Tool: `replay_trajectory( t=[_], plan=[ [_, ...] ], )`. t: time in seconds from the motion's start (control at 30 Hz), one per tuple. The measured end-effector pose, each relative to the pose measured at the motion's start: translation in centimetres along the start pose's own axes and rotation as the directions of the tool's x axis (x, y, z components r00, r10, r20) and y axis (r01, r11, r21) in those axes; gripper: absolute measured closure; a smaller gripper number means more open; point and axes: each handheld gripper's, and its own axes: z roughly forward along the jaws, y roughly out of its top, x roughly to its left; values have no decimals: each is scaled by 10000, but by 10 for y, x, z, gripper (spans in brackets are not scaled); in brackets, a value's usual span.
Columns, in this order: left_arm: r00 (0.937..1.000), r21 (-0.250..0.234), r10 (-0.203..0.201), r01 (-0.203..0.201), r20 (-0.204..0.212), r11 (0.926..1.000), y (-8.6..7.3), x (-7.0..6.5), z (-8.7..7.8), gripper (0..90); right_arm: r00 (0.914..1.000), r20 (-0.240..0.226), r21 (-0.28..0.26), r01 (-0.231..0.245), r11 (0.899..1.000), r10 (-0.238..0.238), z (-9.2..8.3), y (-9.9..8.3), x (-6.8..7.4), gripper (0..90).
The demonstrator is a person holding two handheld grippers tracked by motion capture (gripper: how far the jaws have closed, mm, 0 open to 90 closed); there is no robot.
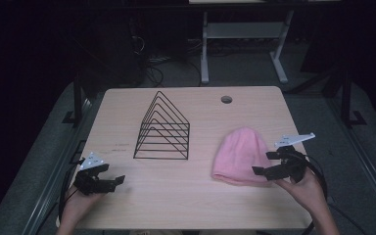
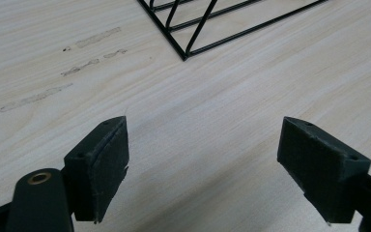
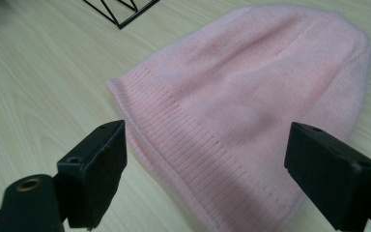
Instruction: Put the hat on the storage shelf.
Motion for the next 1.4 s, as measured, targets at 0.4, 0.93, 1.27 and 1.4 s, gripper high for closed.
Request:
replay_trajectory(
  t=[0.4, 0.93, 1.27, 1.4],
  plan=[
    [10000, 12, 84, -84, 20, 10000, 2, -1, 3, 186, 9982, -439, 126, -402, 9991, 407, 7, 23, -22, 146],
    [9997, 6, -209, 209, 121, 9998, 1, 9, 7, 184, 9962, -353, 1132, -756, 9907, 800, 44, 74, -68, 149],
    [9990, -151, -430, 428, -99, 9990, 0, 10, 5, 174, 9919, -191, 1497, -1211, 9813, 1253, 67, 84, -93, 165],
    [9989, -147, -449, 446, -154, 9989, -1, 12, 2, 174, 9869, -288, 1555, -1524, 9760, 1587, 75, 85, -105, 216]
  ],
)
